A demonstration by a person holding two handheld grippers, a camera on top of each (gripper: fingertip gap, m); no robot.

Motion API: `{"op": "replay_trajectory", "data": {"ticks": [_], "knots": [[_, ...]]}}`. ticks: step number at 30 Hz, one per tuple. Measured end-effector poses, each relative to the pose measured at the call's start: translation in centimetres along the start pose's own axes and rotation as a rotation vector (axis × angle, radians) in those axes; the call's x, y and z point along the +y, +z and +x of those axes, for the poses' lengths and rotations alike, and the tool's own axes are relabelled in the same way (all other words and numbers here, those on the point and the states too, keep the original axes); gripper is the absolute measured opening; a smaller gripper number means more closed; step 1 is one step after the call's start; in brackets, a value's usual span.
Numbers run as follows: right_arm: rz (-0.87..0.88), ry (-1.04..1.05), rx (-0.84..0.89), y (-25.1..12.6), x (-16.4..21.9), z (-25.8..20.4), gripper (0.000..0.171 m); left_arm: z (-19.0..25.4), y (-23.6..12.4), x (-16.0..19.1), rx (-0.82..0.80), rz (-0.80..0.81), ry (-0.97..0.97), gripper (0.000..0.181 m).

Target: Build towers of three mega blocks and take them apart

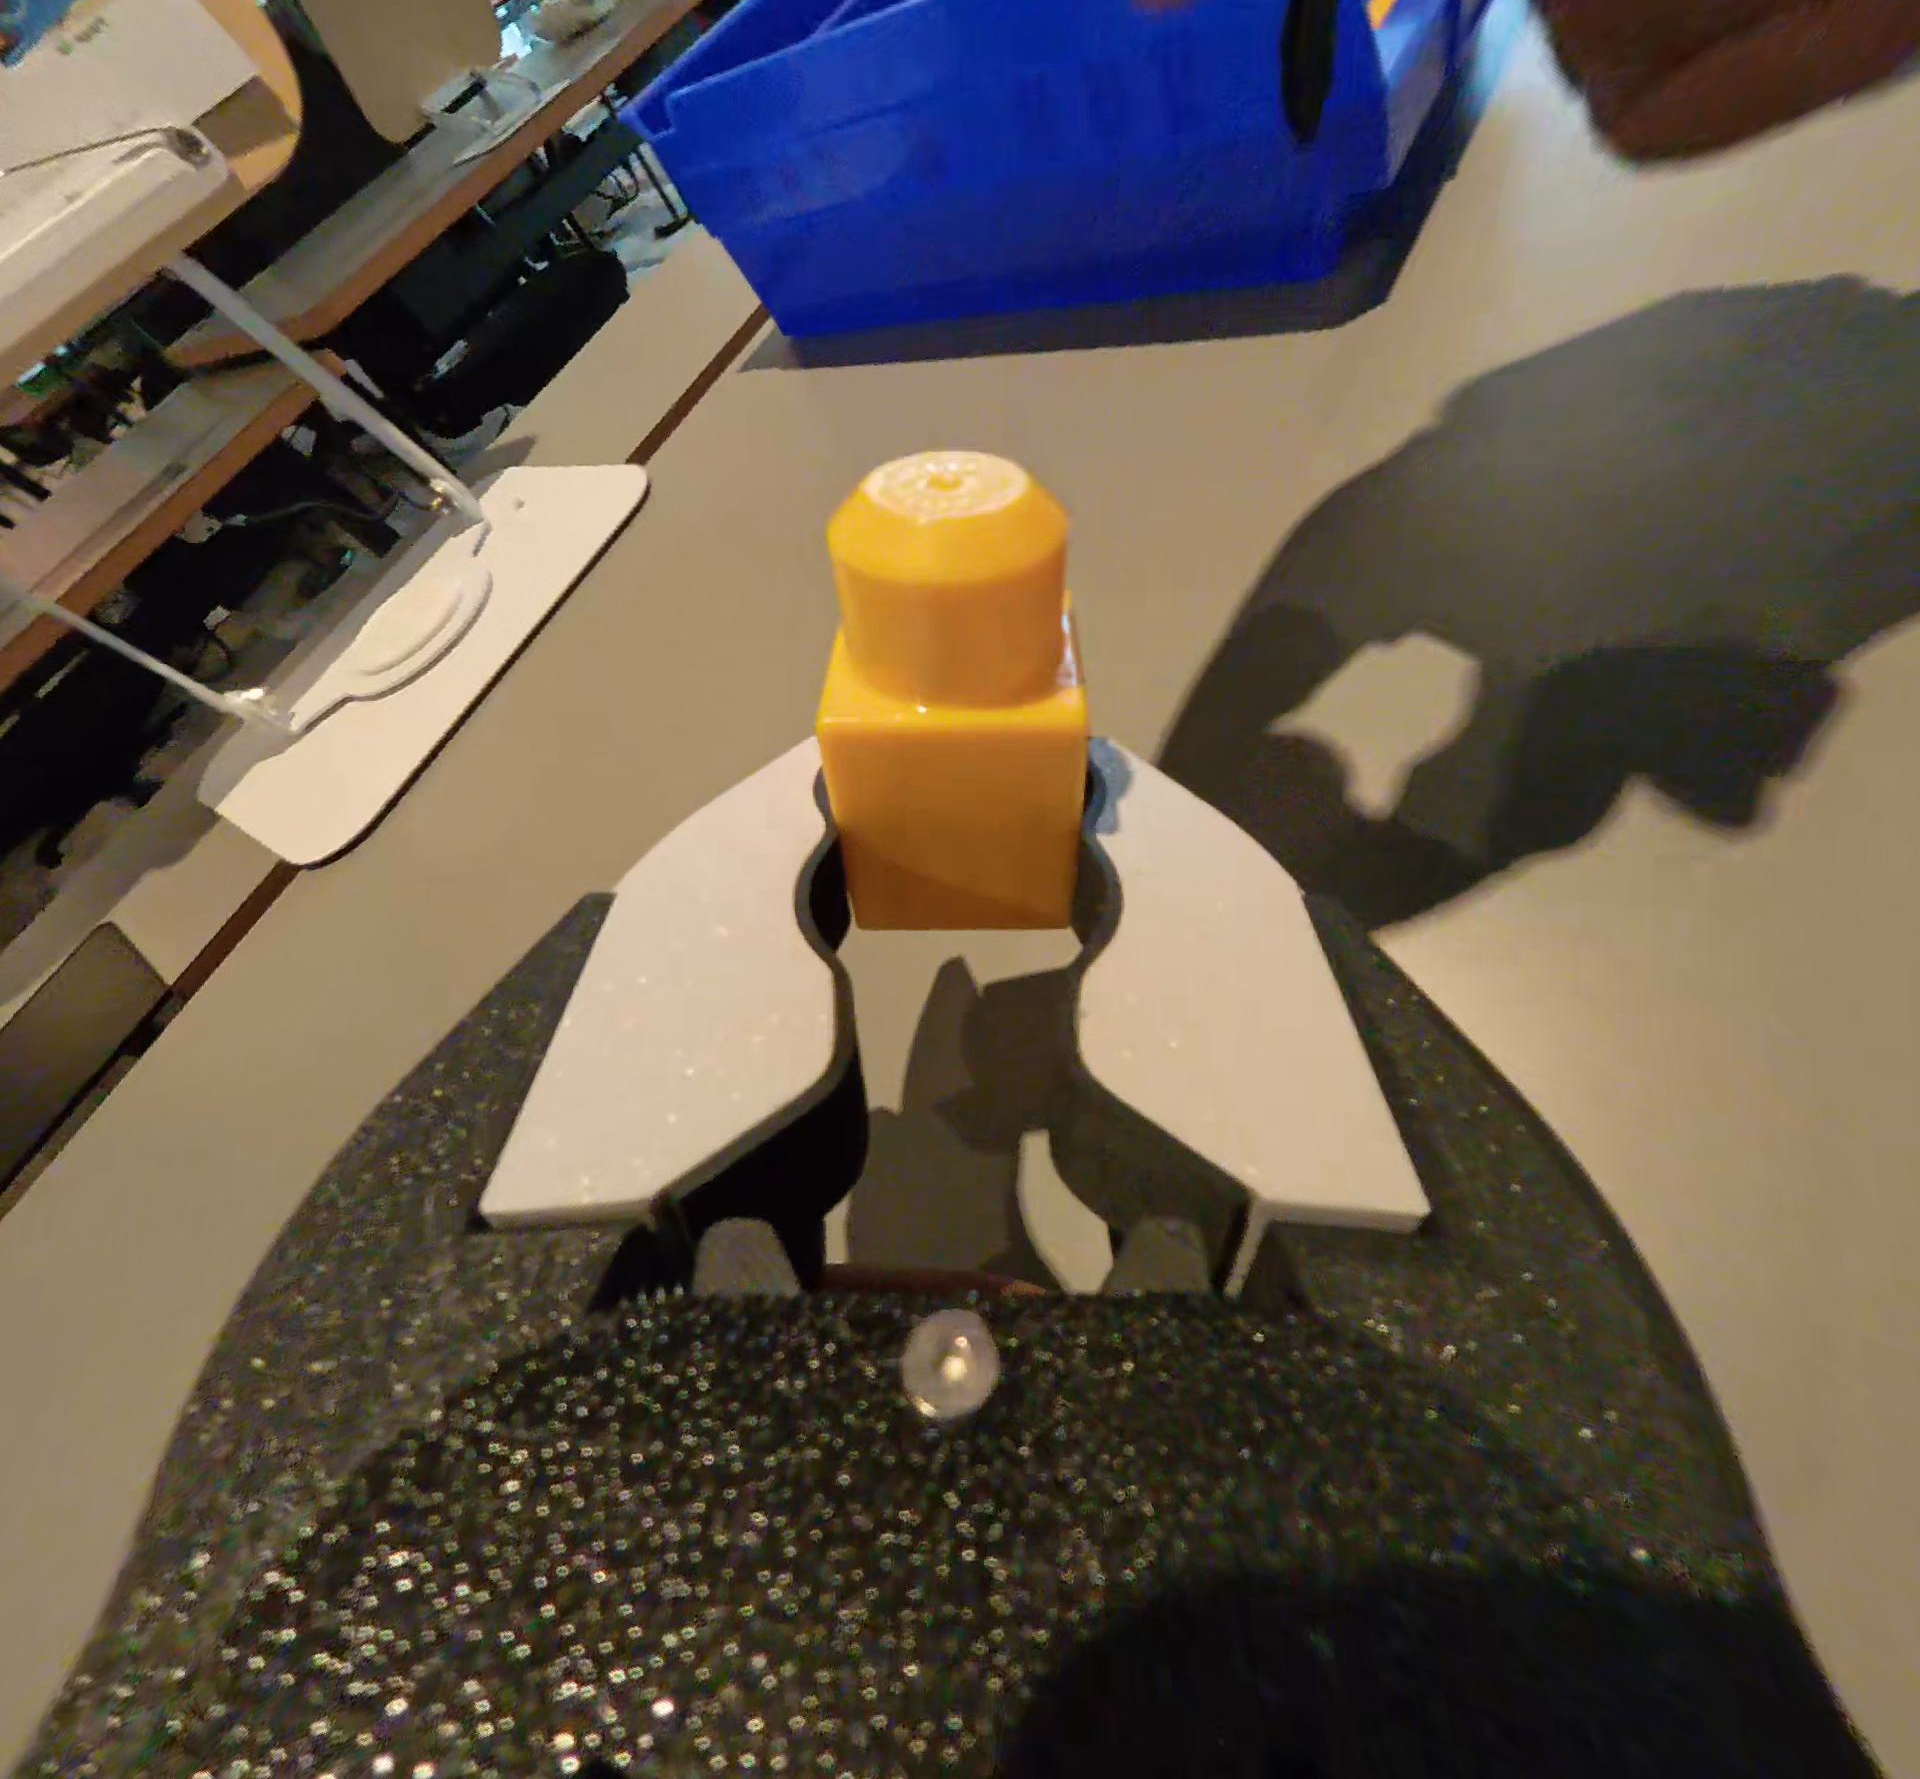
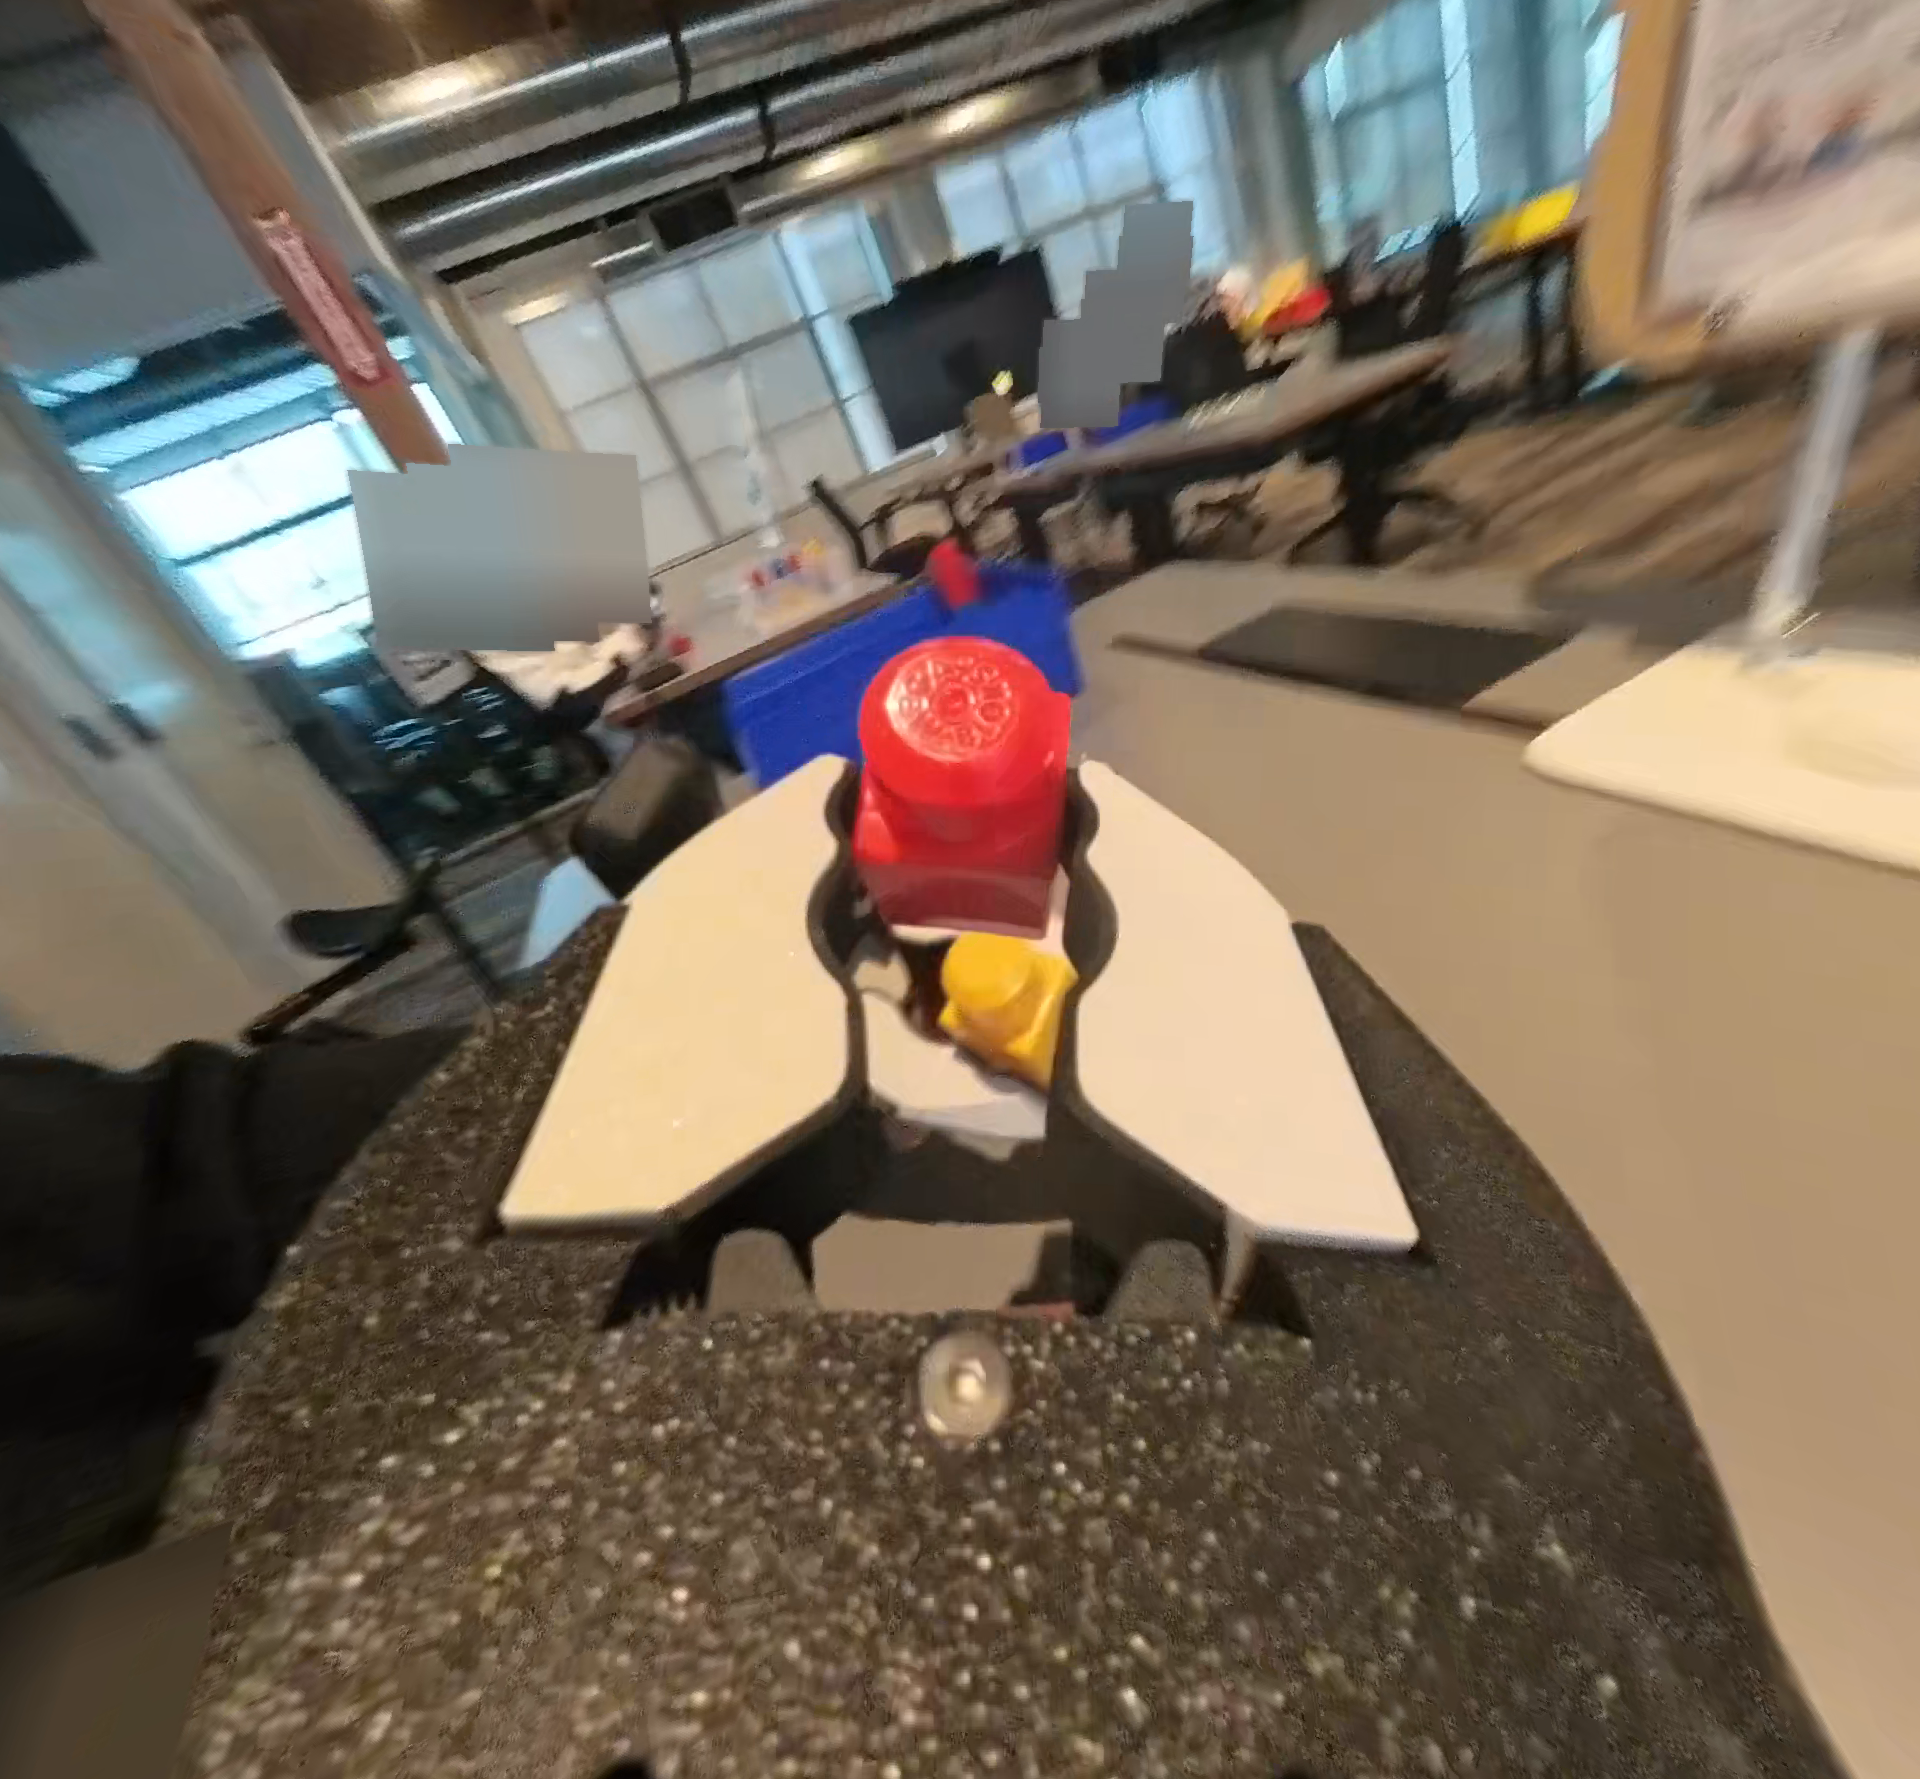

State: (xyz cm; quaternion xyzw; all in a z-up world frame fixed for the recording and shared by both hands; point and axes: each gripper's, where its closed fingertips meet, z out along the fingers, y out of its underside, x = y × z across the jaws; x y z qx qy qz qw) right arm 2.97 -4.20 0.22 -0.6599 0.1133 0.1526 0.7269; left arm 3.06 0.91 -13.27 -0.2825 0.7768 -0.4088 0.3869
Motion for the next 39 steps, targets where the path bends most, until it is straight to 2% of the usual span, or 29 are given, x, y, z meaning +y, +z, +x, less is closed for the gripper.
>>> {"op": "replay_trajectory", "data": {"ticks": [3,5,7,10,14,18,22,26,29,31,35,39], "knots": [[0.105,-0.195,0.183,-3.3,-4.4,1.3,0.037,-0.2,0.0,0.4,-0.016,-0.023,0.004,0.040],[0.148,-0.301,0.415,-7.0,-7.4,4.3,0.037,-0.1,0.2,0.6,-0.021,-0.039,0.022,0.040],[0.143,-0.313,0.656,-11.1,-9.5,8.6,0.037,0.1,0.4,0.8,-0.024,-0.058,0.048,0.040],[0.036,-0.234,0.844,-14.6,-9.9,14.8,0.037,0.3,0.7,1.1,-0.027,-0.083,0.073,0.040],[-0.098,-0.145,0.922,-15.0,-8.3,21.4,0.037,0.3,0.6,1.0,-0.028,-0.076,0.069,0.040],[-0.166,-0.122,0.919,-13.8,-6.1,24.2,0.045,0.2,0.5,0.9,-0.028,-0.070,0.055,0.040],[-0.157,-0.150,0.921,-13.8,-5.7,23.7,0.059,0.2,0.6,0.9,-0.021,-0.072,0.051,0.040],[-0.021,-0.234,0.798,-12.6,-7.8,19.2,0.054,0.0,0.4,0.6,-0.035,-0.052,0.035,0.040],[-0.008,-0.284,0.599,-9.2,-7.9,13.8,0.046,-0.5,0.1,0.0,-0.070,-0.021,0.024,0.040],[-0.119,-0.304,0.471,-6.1,-5.6,10.5,0.047,-0.9,-0.1,-0.4,-0.100,0.003,0.028,0.040],[-0.415,-0.281,0.246,-0.4,2.4,5.6,0.068,-1.3,-0.2,-0.8,-0.162,0.012,0.087,0.040],[-0.574,-0.210,0.119,3.2,8.4,2.7,0.080,-1.2,-0.2,-1.2,-0.201,0.000,0.169,0.040]]}}
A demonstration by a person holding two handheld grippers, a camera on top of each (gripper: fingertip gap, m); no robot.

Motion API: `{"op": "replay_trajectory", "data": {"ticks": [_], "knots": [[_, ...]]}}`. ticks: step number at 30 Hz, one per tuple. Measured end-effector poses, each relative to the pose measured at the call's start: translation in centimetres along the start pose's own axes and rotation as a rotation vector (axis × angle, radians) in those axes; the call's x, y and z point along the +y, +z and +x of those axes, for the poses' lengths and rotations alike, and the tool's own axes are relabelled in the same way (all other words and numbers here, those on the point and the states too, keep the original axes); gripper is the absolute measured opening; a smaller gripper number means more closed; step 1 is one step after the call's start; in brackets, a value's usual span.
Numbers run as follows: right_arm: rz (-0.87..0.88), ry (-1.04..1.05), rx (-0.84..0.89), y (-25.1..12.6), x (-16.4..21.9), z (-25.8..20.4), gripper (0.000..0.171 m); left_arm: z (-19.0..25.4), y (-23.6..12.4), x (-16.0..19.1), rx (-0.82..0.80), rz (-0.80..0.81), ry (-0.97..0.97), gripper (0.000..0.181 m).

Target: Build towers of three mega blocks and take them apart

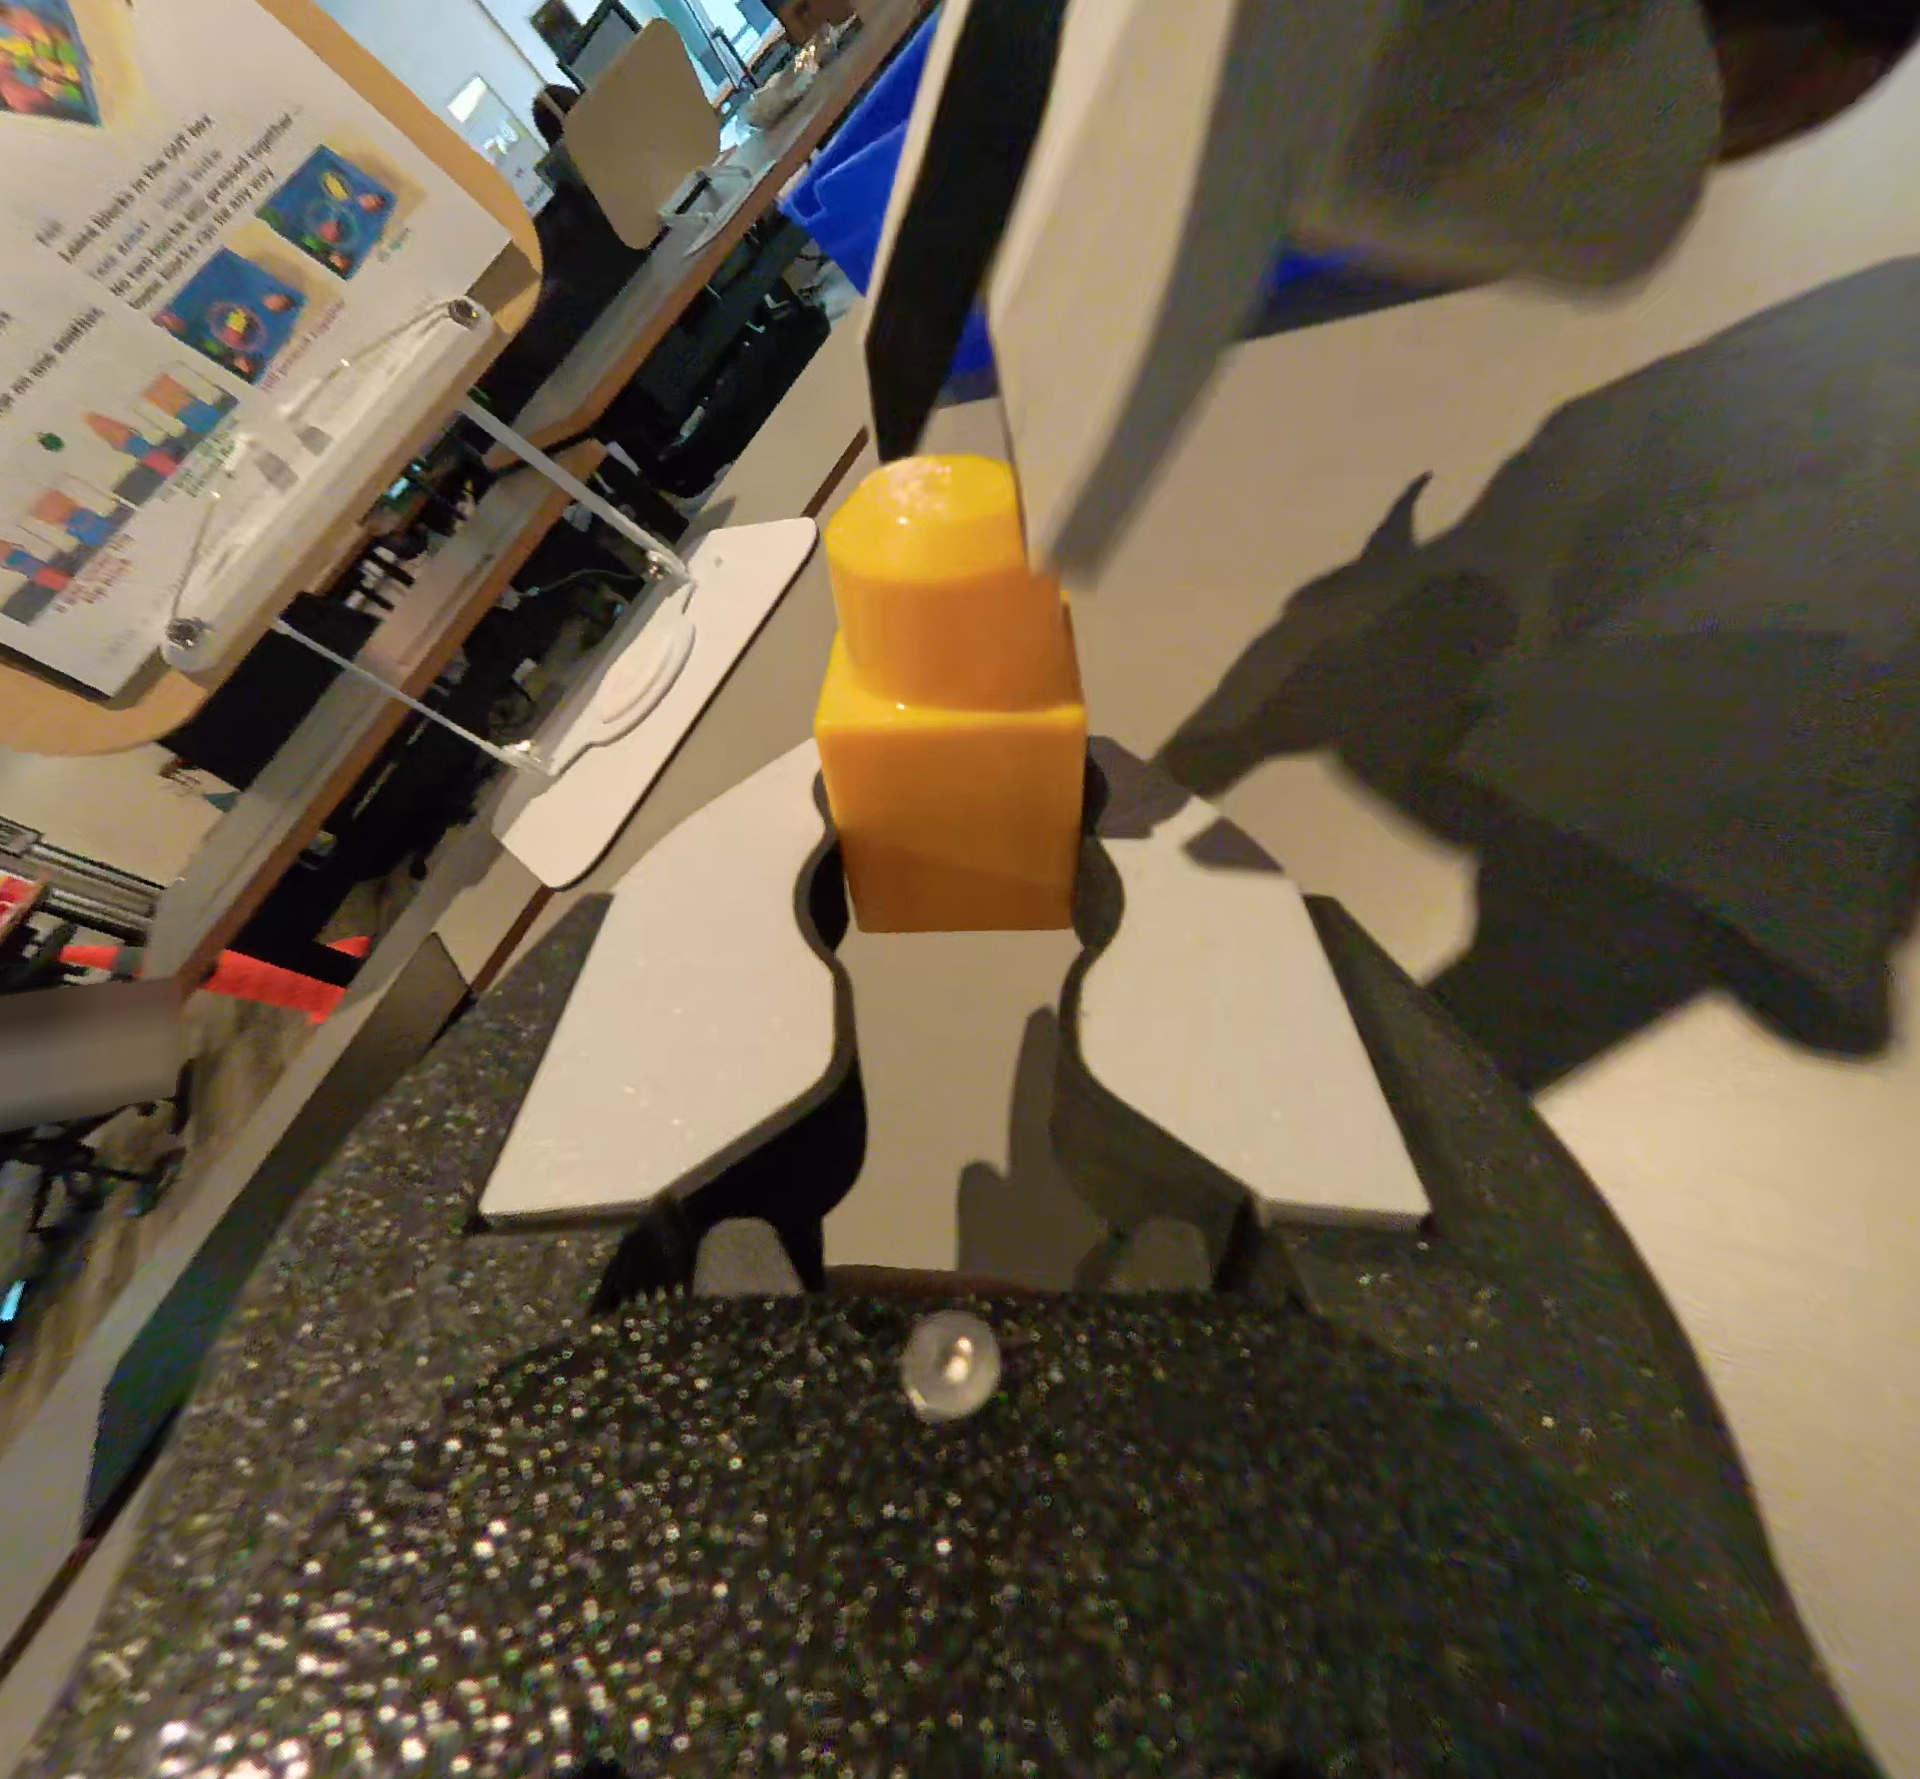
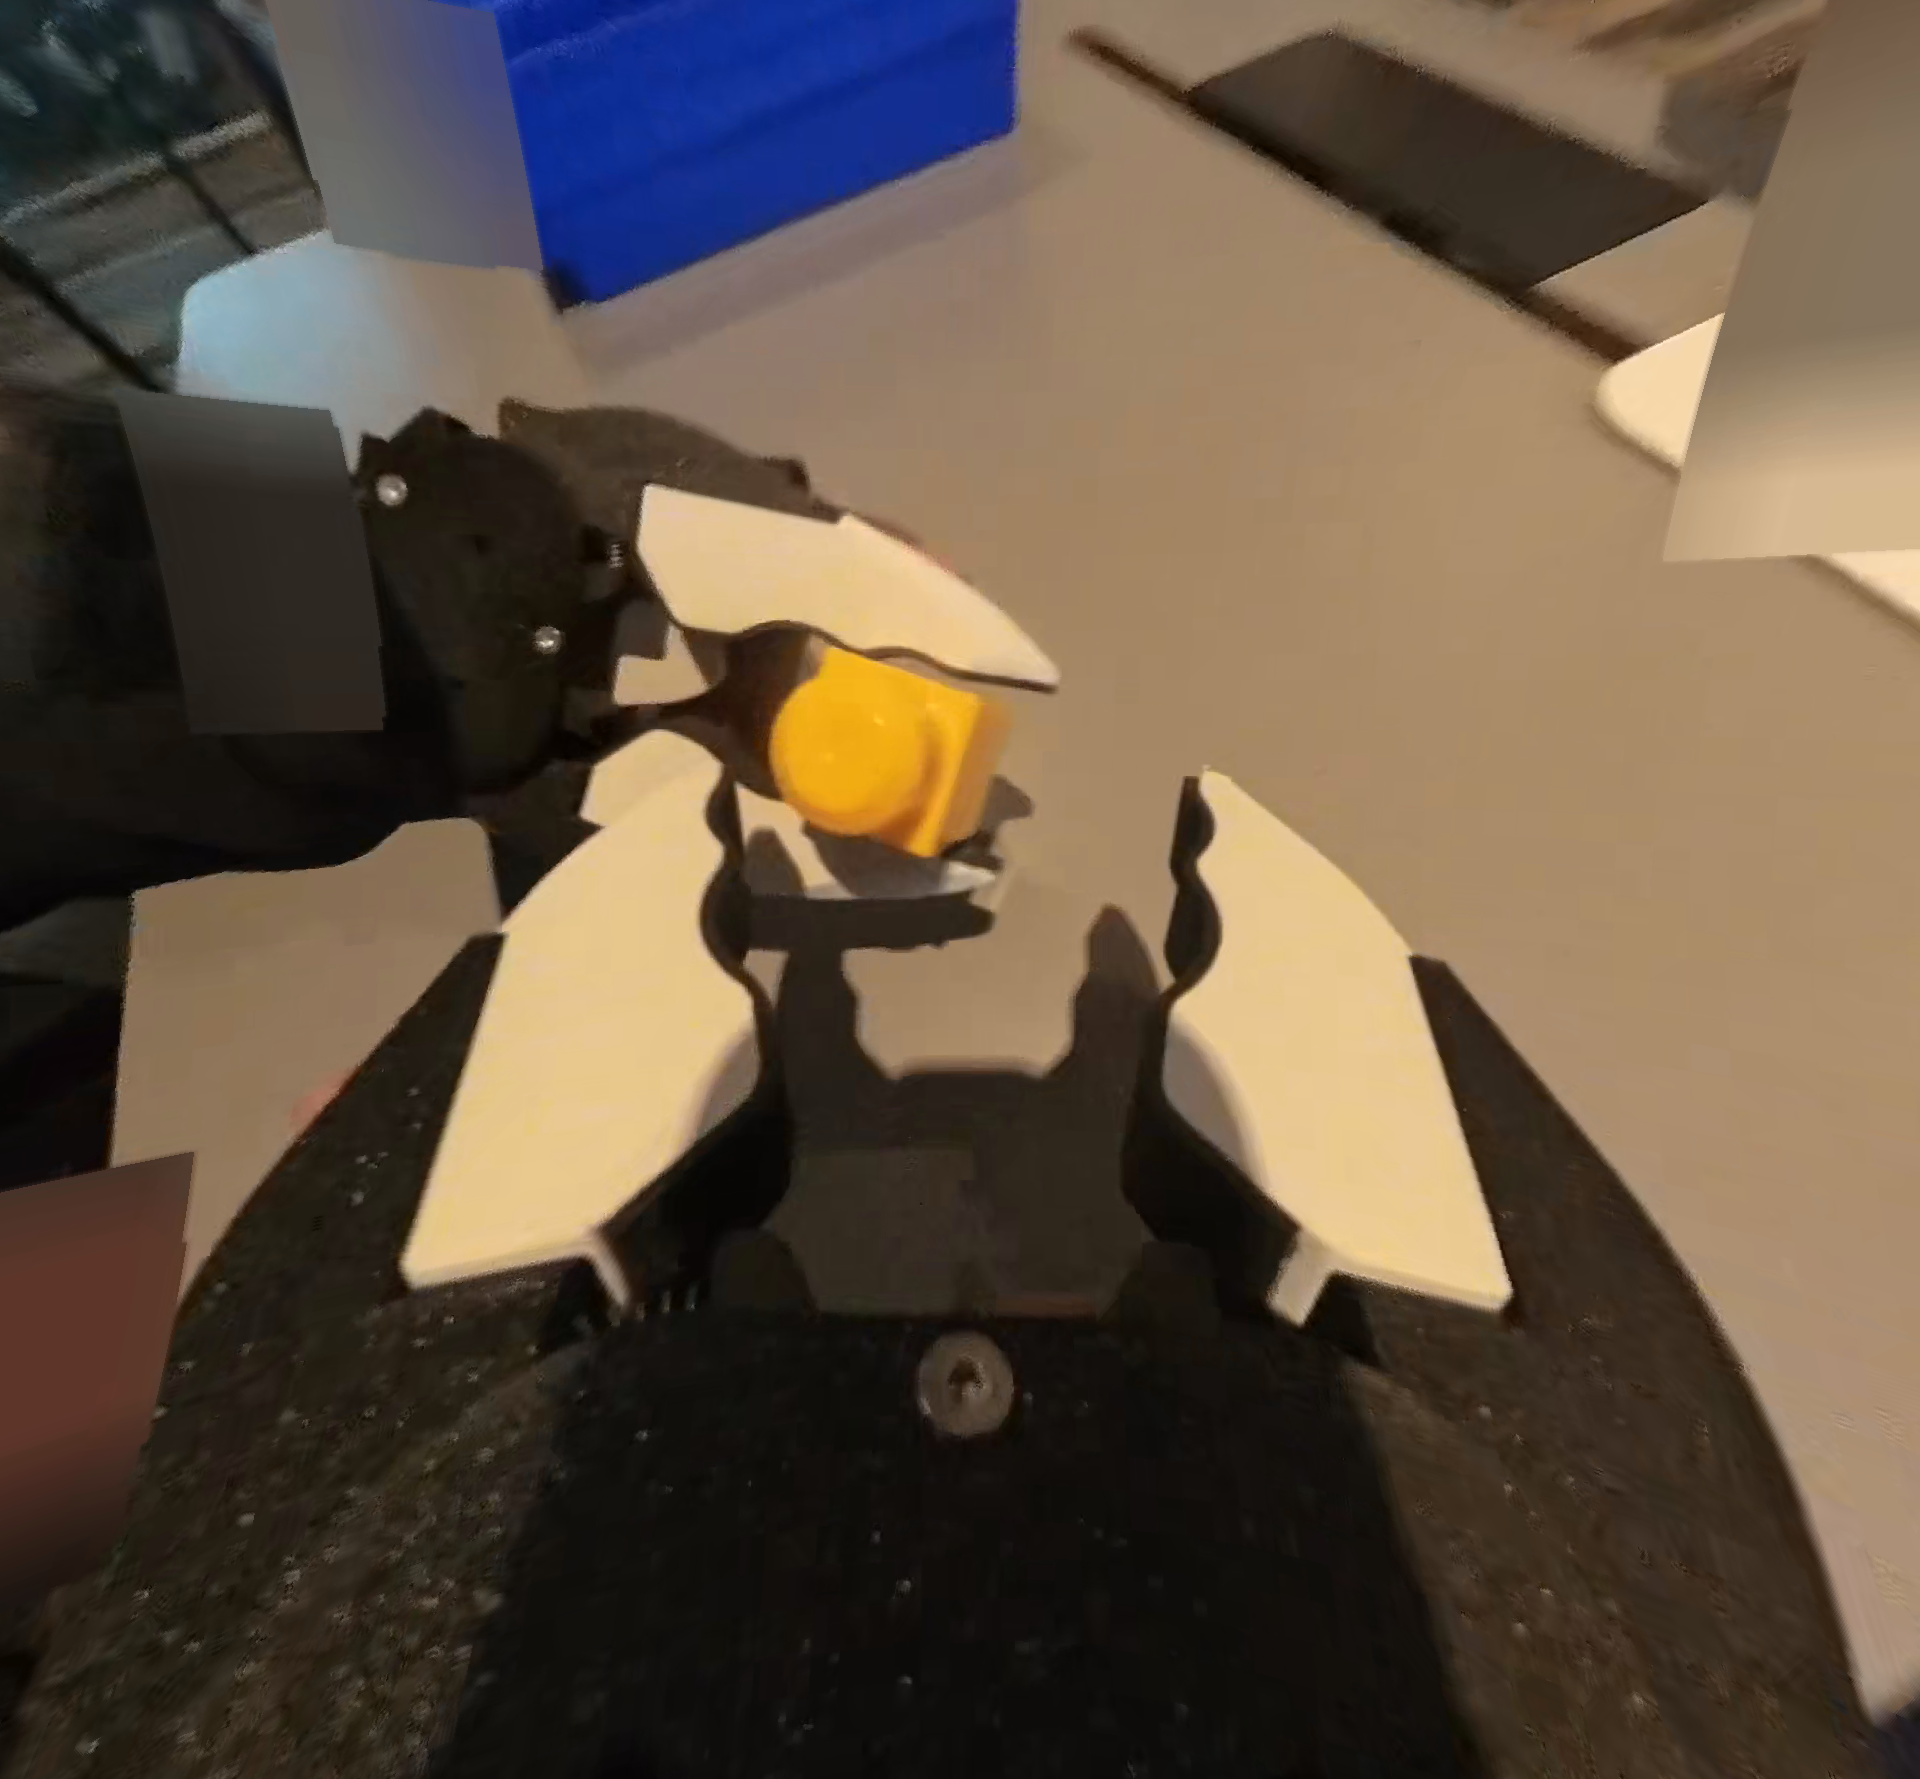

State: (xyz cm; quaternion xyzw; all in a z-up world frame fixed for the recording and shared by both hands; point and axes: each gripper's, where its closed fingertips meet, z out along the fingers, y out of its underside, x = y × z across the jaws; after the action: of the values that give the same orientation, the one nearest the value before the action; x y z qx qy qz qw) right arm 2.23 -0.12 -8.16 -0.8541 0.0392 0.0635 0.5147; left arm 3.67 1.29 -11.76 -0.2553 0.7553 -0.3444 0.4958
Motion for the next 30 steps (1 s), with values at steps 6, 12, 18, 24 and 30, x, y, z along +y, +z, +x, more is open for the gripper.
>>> {"op": "replay_trajectory", "data": {"ticks": [6,12,18,24,30], "knots": [[-0.055,-0.053,0.034,2.6,1.3,-0.9,0.039,0.2,0.1,-0.2,-0.035,-0.015,0.083,0.039],[0.159,-0.094,0.269,-2.5,-3.5,3.1,0.038,-1.5,-0.5,-0.4,-0.105,0.011,0.019,0.035],[0.311,0.023,0.686,-15.0,-4.2,14.1,0.038,-1.7,-0.3,0.3,-0.101,-0.008,-0.015,0.032],[0.218,0.237,0.801,-19.6,0.1,23.4,0.039,-1.0,0.1,0.4,-0.083,-0.022,0.004,0.030],[0.297,0.262,0.848,-21.0,0.7,25.2,0.049,-1.0,0.1,0.8,-0.073,-0.035,-0.009,0.029]]}}
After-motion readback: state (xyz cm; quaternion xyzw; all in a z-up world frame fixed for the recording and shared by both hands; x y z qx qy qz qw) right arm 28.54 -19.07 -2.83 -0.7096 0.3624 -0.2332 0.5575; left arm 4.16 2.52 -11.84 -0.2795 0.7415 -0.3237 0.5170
